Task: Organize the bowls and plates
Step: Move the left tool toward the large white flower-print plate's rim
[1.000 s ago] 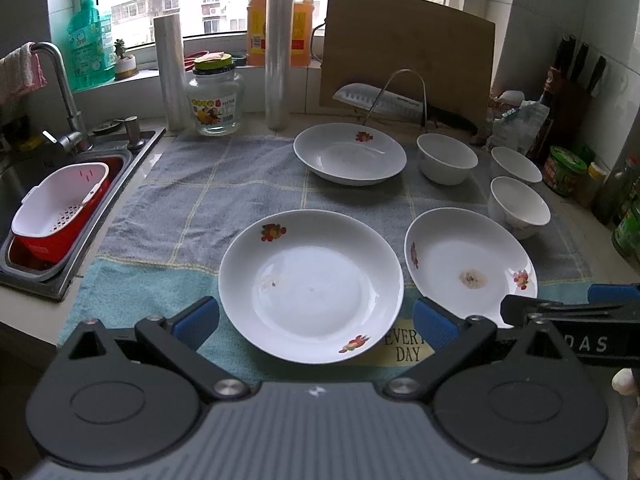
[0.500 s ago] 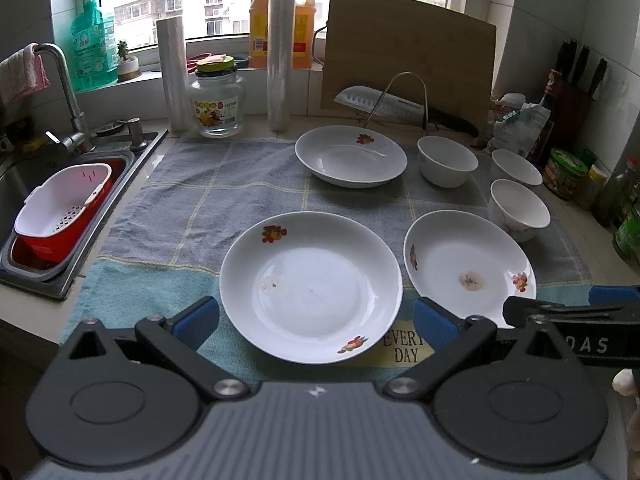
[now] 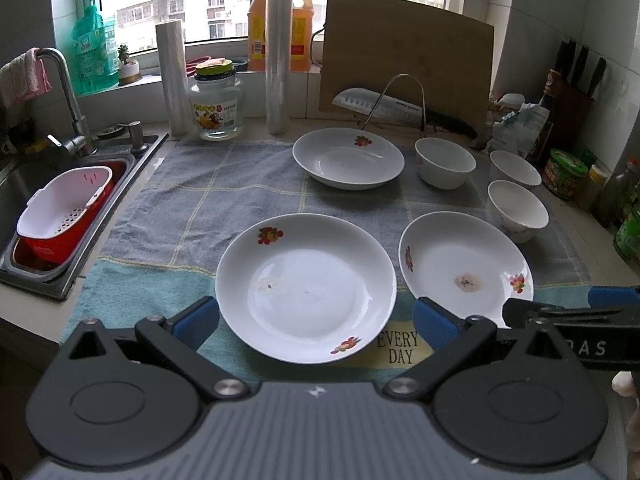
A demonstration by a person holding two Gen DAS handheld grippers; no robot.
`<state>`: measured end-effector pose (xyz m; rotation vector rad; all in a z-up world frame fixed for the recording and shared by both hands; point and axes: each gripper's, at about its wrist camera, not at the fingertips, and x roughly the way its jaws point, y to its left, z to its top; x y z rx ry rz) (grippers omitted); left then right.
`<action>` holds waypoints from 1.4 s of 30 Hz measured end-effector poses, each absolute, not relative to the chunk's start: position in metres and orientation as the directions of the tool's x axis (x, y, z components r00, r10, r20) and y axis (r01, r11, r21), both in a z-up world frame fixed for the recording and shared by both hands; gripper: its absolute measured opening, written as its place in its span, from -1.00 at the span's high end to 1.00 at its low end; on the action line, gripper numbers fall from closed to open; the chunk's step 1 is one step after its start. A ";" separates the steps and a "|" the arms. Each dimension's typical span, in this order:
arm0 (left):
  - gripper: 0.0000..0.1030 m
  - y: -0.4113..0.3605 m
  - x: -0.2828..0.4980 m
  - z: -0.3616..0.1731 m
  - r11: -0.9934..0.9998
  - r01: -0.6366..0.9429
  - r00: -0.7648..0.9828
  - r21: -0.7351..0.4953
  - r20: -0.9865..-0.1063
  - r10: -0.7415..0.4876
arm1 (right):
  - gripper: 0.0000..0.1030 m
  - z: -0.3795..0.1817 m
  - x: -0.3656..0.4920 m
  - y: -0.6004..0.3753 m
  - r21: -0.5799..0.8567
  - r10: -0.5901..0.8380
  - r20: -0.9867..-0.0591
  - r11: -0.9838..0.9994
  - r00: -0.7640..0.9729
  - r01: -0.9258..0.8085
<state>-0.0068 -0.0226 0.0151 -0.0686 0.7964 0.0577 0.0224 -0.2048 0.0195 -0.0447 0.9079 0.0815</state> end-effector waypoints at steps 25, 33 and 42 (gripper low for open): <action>-0.98 -0.028 -0.012 0.006 0.992 -0.098 0.748 -0.077 -0.664 0.022 | -1.00 -0.005 0.035 -0.218 0.042 0.232 -0.751 0.951 0.618 -0.307; -0.98 0.001 -0.003 -0.016 0.988 -0.105 0.751 -0.111 -0.661 0.006 | -1.00 -0.021 0.031 -0.198 0.070 0.278 -0.753 0.935 0.596 -0.347; -0.98 0.044 0.013 -0.036 0.991 -0.103 0.742 -0.085 -0.670 0.020 | -1.00 -0.049 0.034 -0.156 0.104 0.305 -0.781 0.924 0.544 -0.369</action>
